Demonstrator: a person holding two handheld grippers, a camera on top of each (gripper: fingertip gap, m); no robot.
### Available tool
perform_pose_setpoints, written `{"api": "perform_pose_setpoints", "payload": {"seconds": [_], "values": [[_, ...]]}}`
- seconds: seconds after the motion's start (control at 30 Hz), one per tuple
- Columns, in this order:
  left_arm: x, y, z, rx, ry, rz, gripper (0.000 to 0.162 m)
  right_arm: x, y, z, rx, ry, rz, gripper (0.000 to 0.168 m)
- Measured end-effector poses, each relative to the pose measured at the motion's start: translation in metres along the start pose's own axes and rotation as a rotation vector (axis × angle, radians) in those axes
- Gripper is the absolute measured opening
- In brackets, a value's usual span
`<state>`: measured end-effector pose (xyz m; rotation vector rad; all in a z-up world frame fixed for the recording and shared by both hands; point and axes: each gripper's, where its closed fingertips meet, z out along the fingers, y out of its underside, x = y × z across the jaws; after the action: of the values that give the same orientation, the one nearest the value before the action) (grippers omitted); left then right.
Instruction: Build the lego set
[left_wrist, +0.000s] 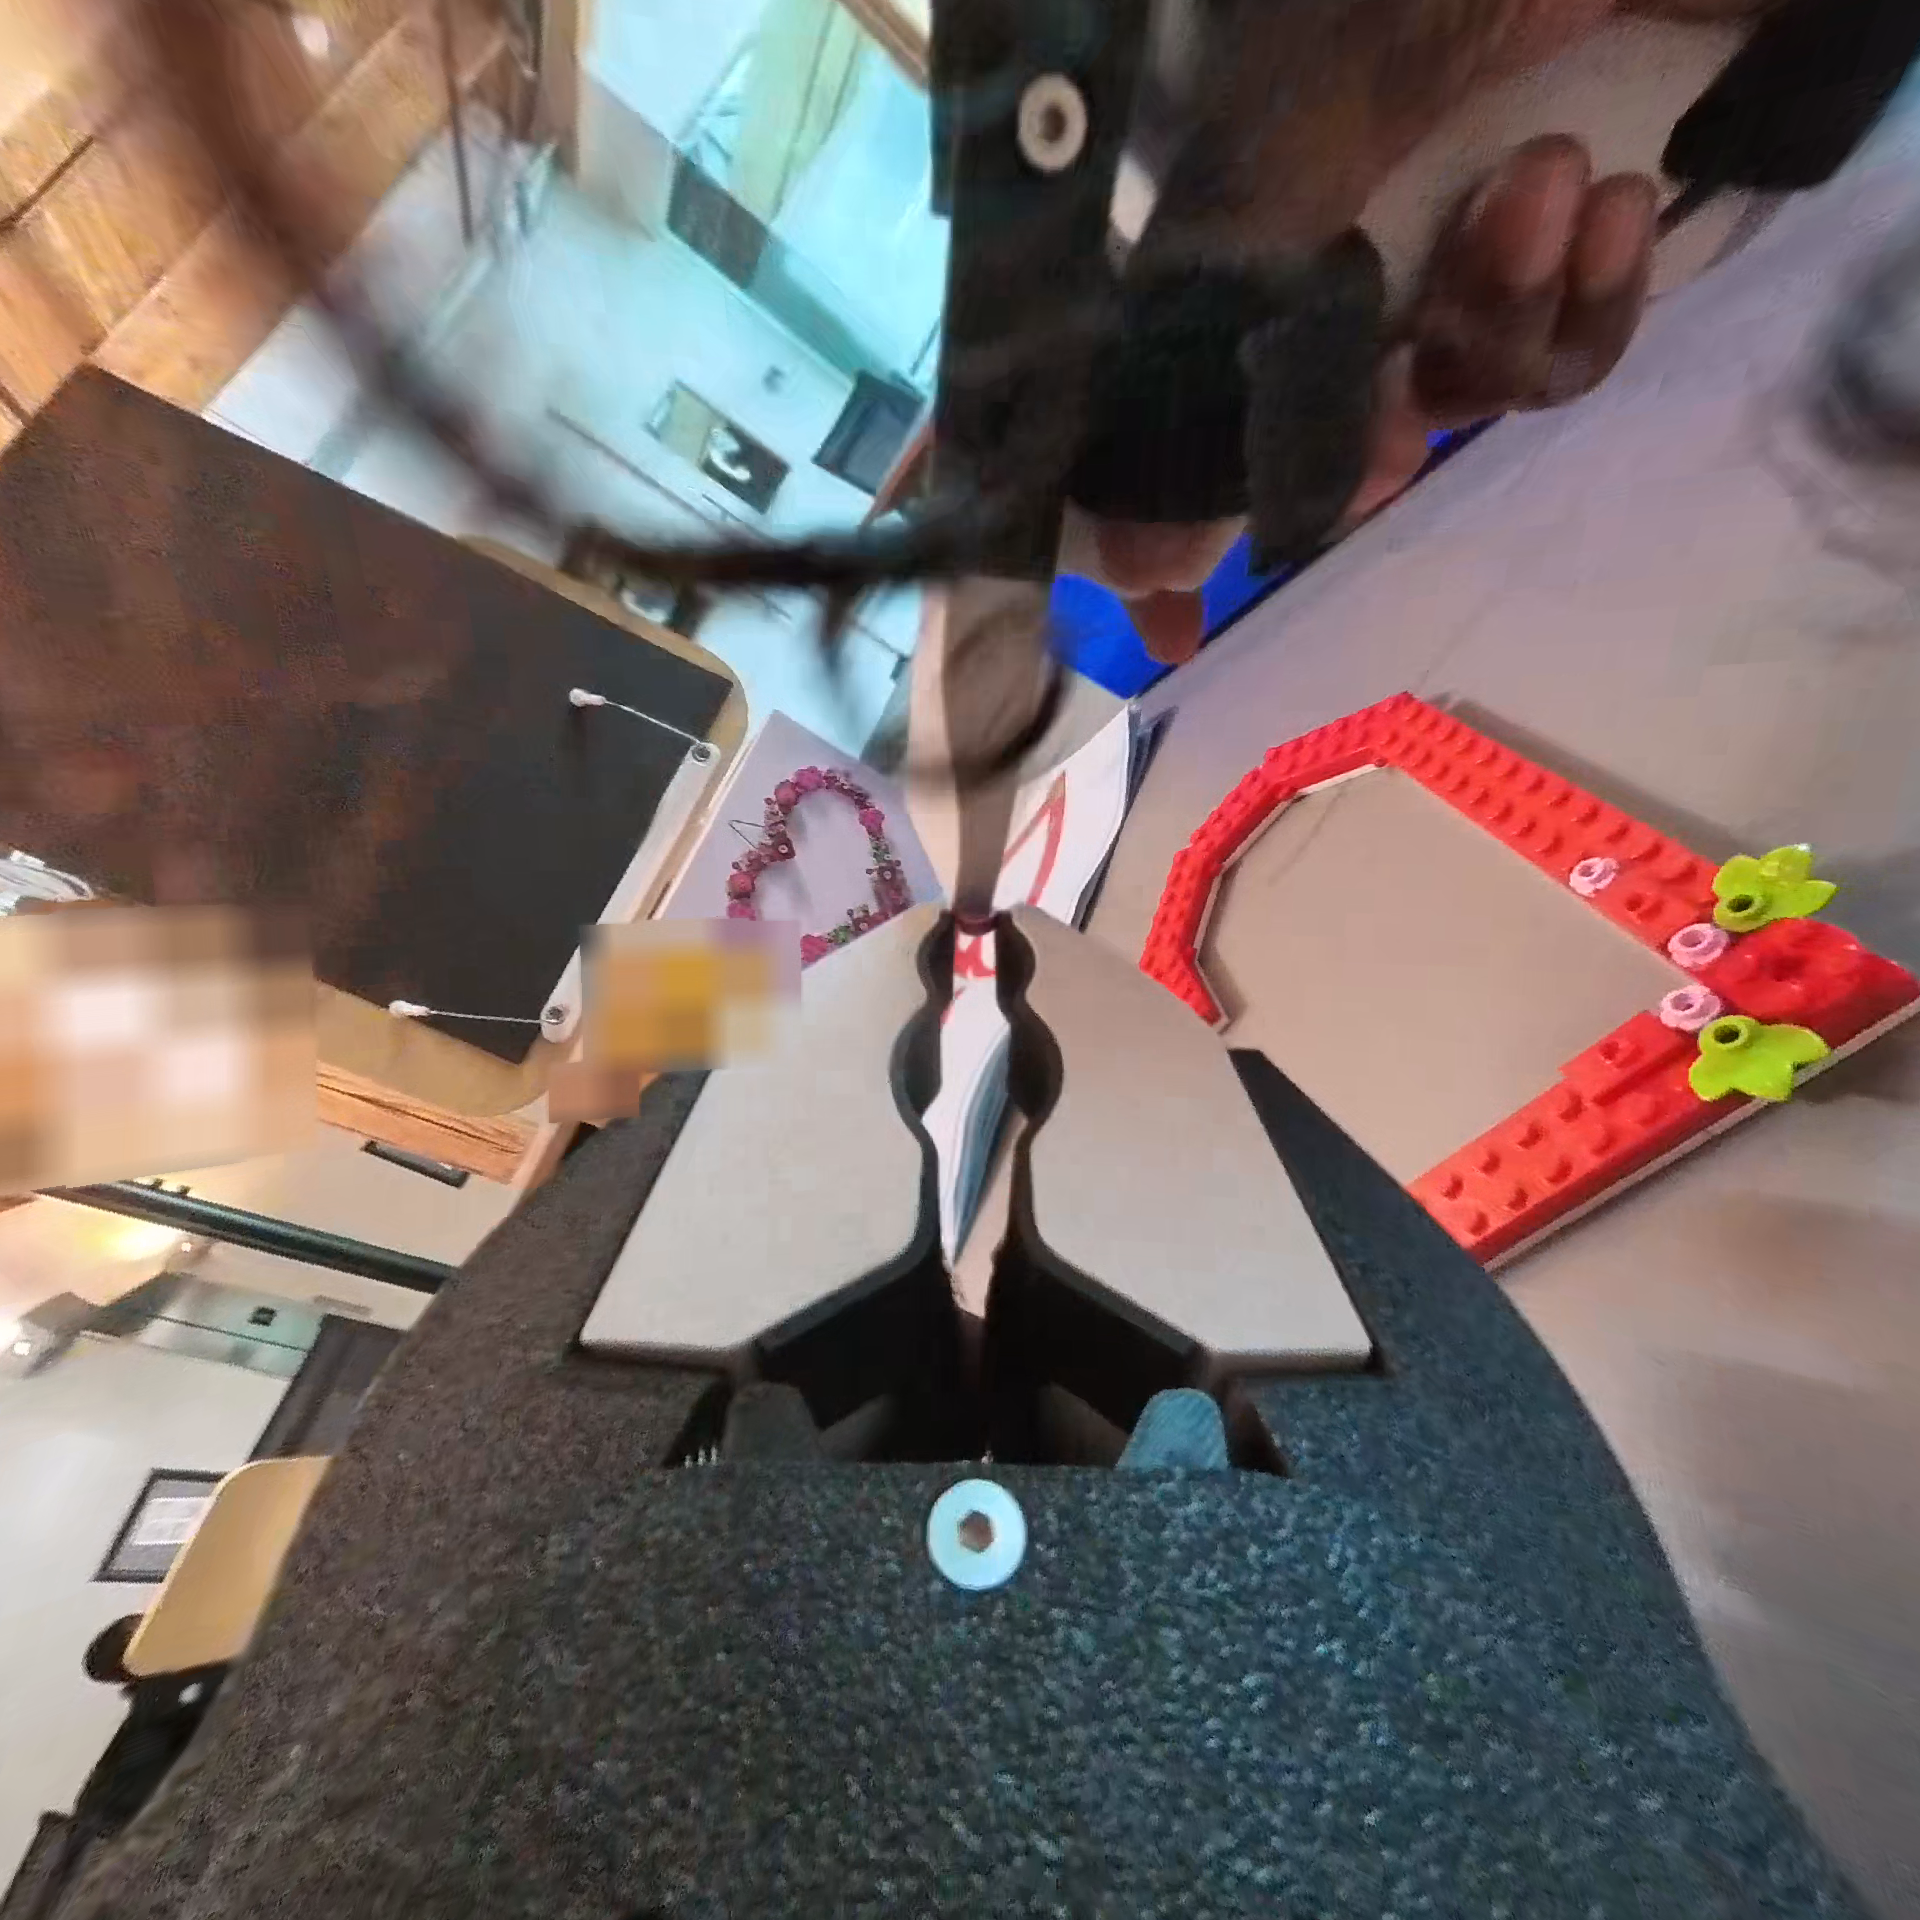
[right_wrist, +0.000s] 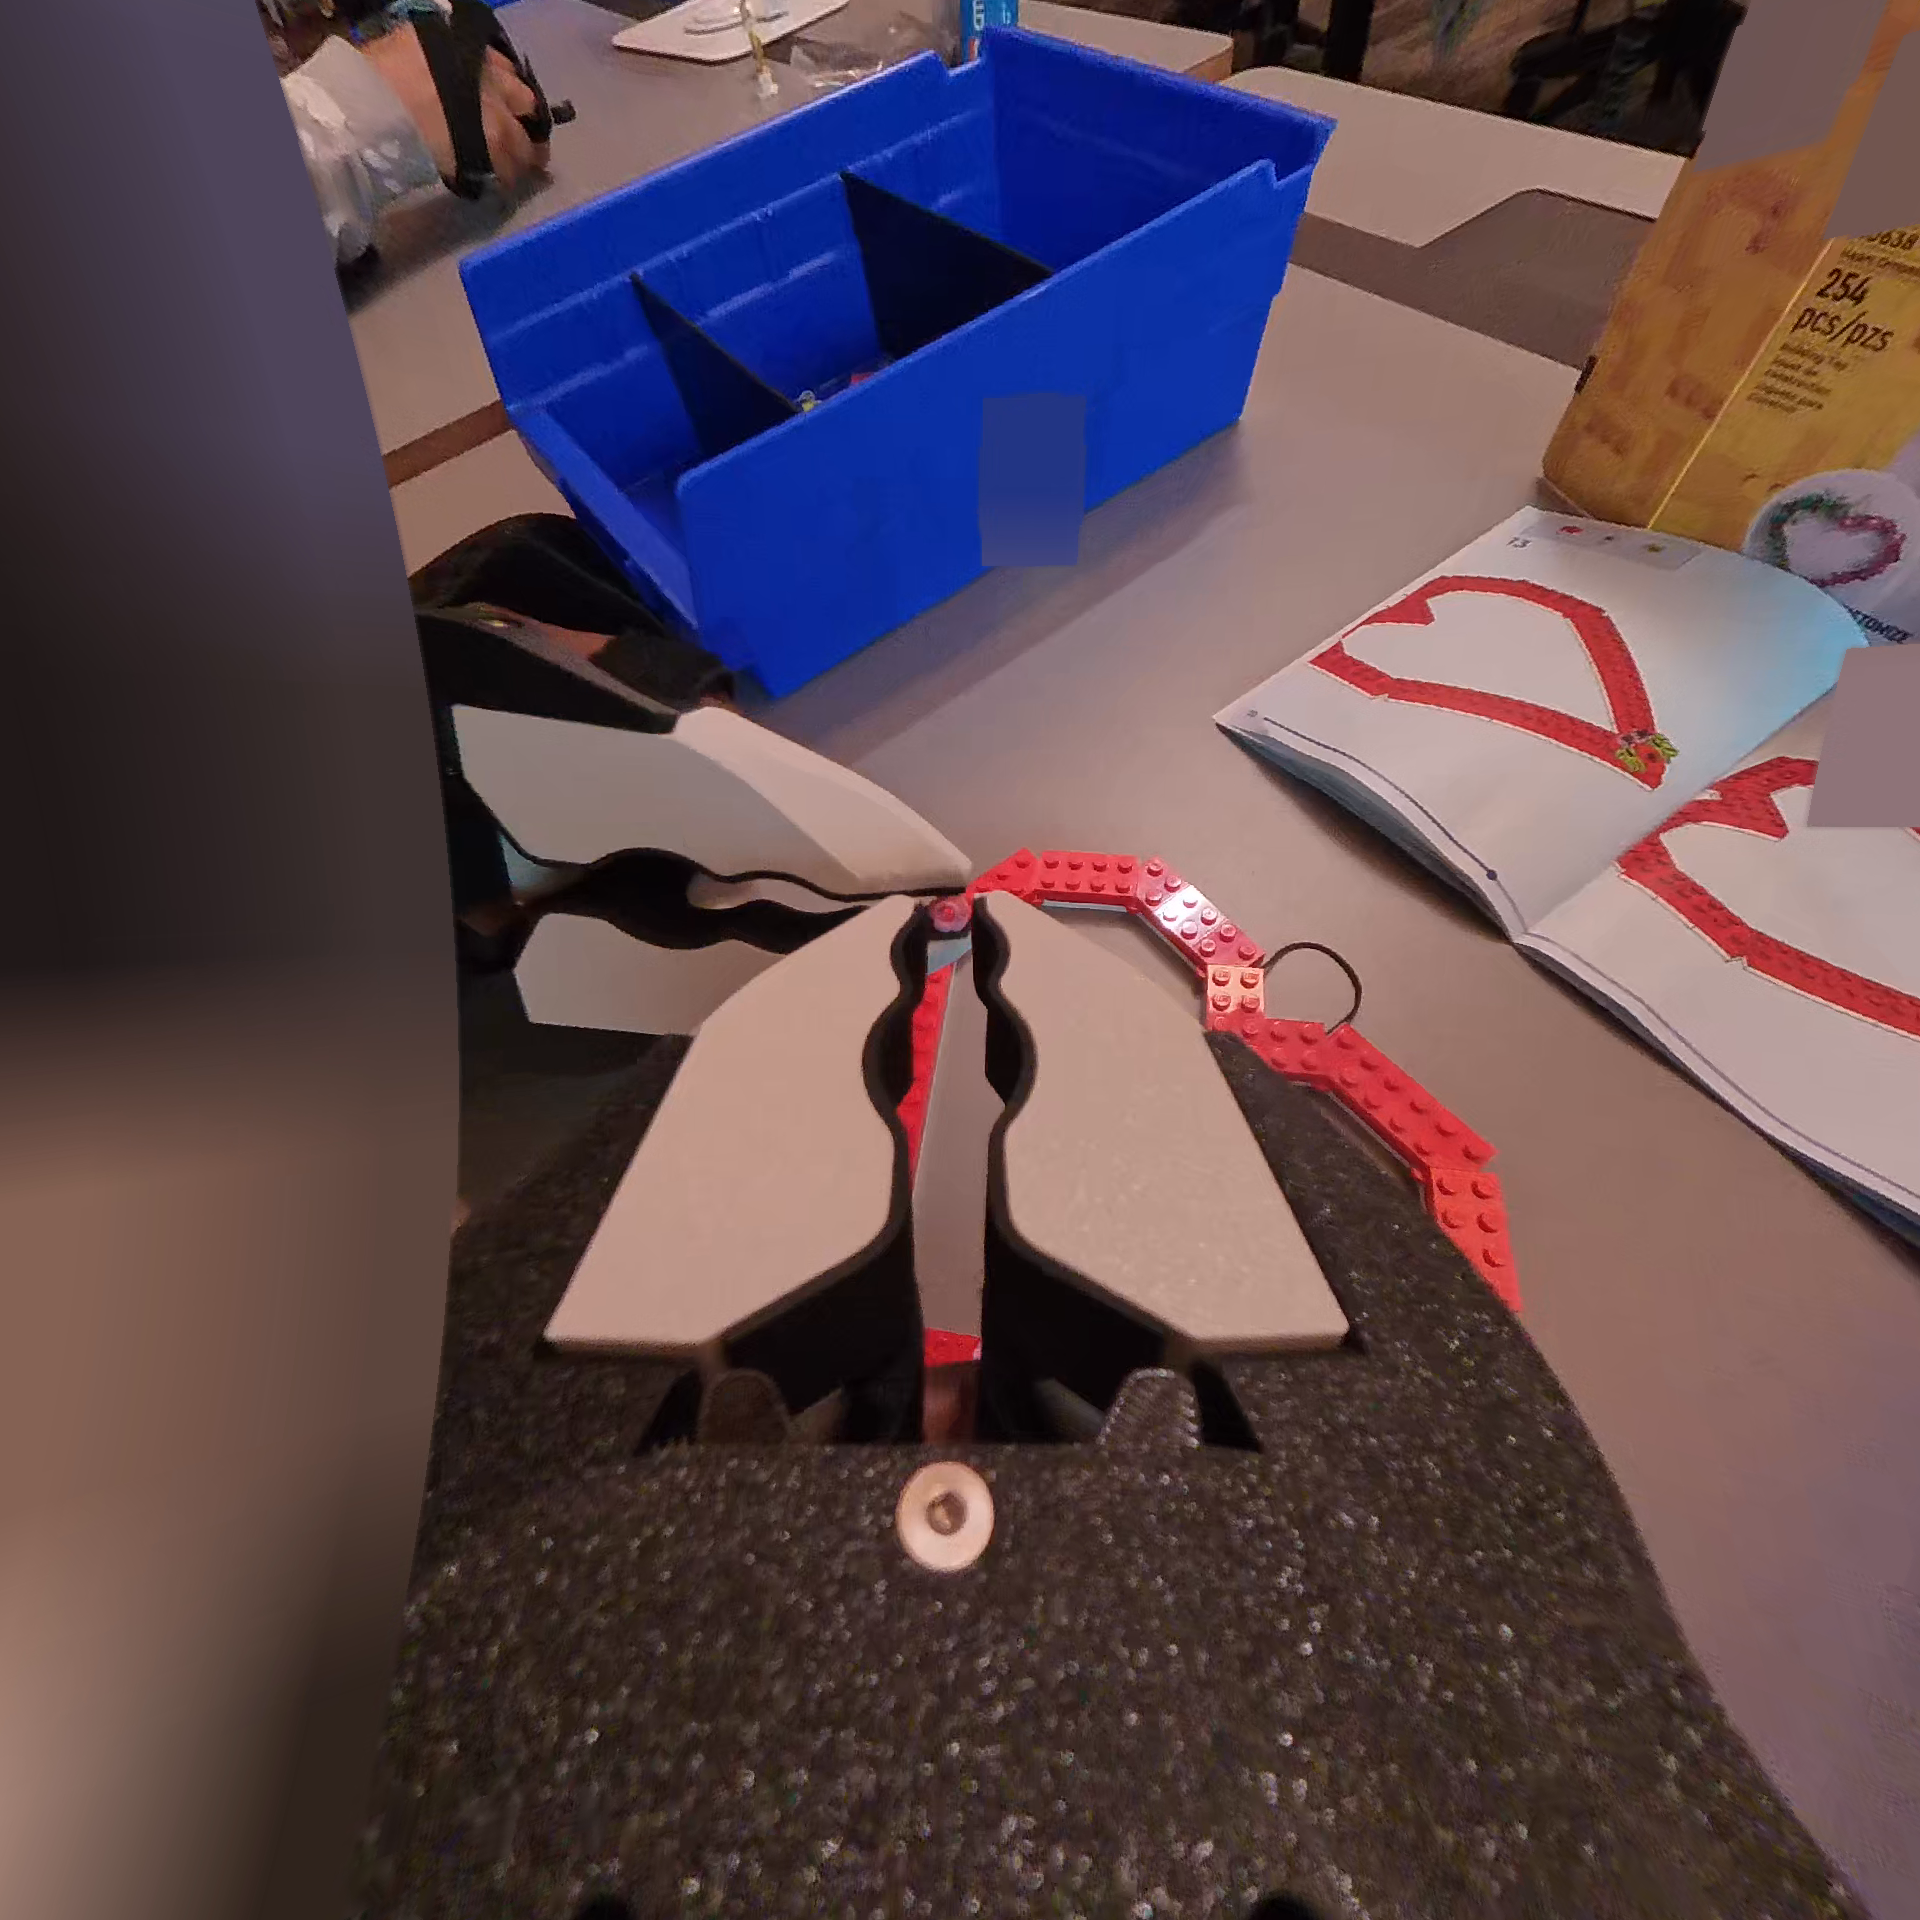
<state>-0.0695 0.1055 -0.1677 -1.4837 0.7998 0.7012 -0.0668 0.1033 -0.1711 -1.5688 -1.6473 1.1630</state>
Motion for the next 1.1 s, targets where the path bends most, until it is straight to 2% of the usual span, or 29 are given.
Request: {"api": "perform_pose_setpoints", "payload": {"seconds": [0.23,0.43,0.53,0.63,0.7,0.8,0.87,0.97,1.1], "values": [[0.001,-0.002,-0.003,0.027,-0.004,0.055,0.006,-0.002,0.003,0.000,-0.034,-0.018,-0.040,0.007],[0.001,-0.004,-0.004,0.040,-0.002,0.035,0.007,-0.004,0.003,-0.001,-0.043,-0.047,-0.057,0.006],[0.000,0.000,-0.005,0.021,-0.005,-0.011,0.012,-0.002,0.002,-0.005,-0.042,-0.079,-0.034,0.006],[0.001,0.014,-0.011,-0.013,0.026,-0.159,0.013,0.000,0.009,-0.015,-0.086,-0.123,-0.044,0.006],[0.005,0.028,-0.018,-0.060,0.082,-0.294,0.012,-0.002,0.024,-0.022,-0.168,-0.171,-0.078,0.006],[0.040,0.040,-0.036,-0.154,0.348,-0.491,0.012,-0.004,0.064,-0.030,-0.374,-0.226,-0.128,0.006],[0.054,0.036,-0.047,-0.160,0.442,-0.576,0.013,-0.009,0.086,-0.032,-0.489,-0.259,-0.177,0.006],[0.064,0.027,-0.053,-0.118,0.491,-0.598,0.013,-0.010,0.103,-0.032,-0.600,-0.272,-0.238,0.006],[0.074,0.027,-0.051,-0.130,0.526,-0.572,0.013,-0.014,0.102,-0.027,-0.645,-0.296,-0.261,0.006]]}}
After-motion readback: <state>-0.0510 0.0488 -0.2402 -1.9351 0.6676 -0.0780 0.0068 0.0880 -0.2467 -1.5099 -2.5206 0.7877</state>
